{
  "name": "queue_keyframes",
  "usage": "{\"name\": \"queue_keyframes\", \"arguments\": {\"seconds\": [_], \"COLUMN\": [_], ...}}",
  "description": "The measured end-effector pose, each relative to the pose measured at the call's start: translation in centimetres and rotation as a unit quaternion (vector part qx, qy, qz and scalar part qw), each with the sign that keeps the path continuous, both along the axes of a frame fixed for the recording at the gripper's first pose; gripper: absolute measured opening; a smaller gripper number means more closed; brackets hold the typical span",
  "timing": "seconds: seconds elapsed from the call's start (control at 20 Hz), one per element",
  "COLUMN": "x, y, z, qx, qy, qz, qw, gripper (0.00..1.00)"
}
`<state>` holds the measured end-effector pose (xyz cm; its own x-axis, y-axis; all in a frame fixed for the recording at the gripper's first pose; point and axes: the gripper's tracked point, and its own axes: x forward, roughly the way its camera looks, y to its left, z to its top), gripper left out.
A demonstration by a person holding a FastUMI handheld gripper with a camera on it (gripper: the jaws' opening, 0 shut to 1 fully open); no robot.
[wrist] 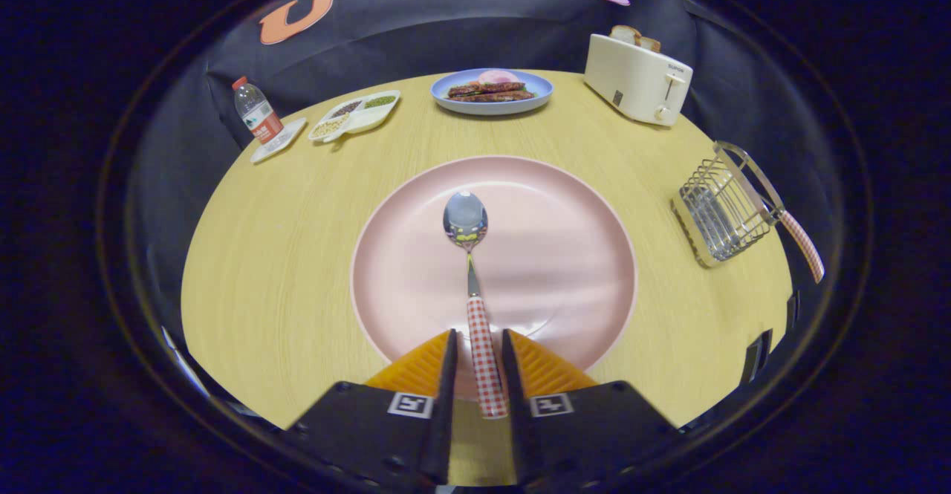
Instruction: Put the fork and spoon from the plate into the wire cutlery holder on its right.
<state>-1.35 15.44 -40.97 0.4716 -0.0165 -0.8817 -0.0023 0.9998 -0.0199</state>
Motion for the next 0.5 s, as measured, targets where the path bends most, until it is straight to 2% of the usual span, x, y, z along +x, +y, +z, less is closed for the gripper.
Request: {"name": "queue_keyframes", "arguments": {"seconds": [0.05,0.1,0.15,0.3,0.5], "x": [0.0,0.0,0.0,-0.2,-0.3], "y": [-0.2,-0.1,-0.6,-1.1,-2.1], "z": [-0.1,-0.1,0.1,1.7,7.6], "qx": [-0.002,-0.001,-0.009,-0.003,0.030], "qy": [0.006,0.010,0.016,0.033,0.049], "qz": [0.001,0.003,0.001,0.005,0.018], "qw": [1.000,1.000,1.000,0.999,0.998], "gripper": [0.10,0.10,0.02,0.02,0.02]}}
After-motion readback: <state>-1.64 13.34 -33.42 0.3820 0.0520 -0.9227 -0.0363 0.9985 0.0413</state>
